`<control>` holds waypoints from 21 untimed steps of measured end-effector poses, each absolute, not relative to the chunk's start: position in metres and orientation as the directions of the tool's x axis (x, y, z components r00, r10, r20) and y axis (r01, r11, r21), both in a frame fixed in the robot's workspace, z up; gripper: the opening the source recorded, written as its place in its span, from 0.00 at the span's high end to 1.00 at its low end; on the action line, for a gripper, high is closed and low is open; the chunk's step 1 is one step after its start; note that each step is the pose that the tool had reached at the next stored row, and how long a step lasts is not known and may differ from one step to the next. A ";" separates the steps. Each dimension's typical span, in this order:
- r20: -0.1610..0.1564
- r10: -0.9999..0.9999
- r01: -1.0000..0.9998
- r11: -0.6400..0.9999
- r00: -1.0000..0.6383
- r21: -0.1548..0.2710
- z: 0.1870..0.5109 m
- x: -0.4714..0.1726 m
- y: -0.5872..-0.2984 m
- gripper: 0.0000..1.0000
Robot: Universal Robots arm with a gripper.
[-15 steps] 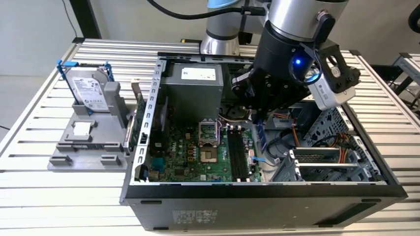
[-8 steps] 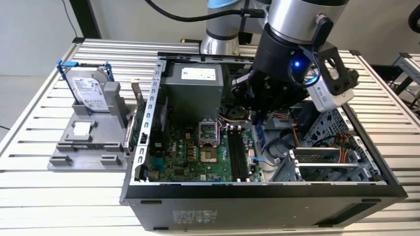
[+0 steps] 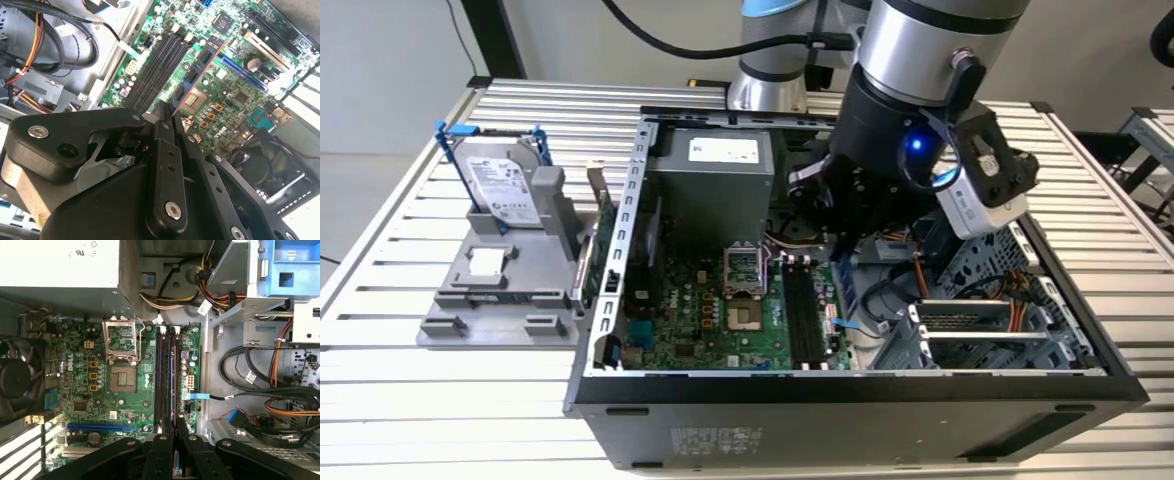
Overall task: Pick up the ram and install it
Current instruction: 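Insert the ram into the slot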
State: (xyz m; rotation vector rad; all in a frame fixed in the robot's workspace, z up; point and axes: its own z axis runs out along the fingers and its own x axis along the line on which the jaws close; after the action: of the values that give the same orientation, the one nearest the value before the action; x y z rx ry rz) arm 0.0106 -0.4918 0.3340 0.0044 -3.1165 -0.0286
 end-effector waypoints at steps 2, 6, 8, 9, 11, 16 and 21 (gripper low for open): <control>0.025 -0.002 -0.002 1.000 -1.000 0.018 0.330 0.011 -0.492 1.00; 0.025 0.010 0.011 1.000 -1.000 0.015 0.323 0.011 -0.492 1.00; 0.025 0.013 0.013 1.000 -1.000 0.012 0.319 0.010 -0.492 1.00; 0.025 0.014 0.014 1.000 -1.000 0.011 0.318 0.010 -0.491 1.00; 0.025 0.015 0.016 1.000 -1.000 0.008 0.314 0.010 -0.490 1.00; 0.025 0.017 0.017 1.000 -1.000 0.006 0.305 0.011 -0.484 1.00; 0.025 0.017 0.017 1.000 -1.000 0.003 0.303 0.013 -0.483 1.00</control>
State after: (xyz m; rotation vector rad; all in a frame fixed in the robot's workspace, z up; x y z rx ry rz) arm 0.0126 -0.4827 0.3034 -0.0264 -3.1168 -0.0056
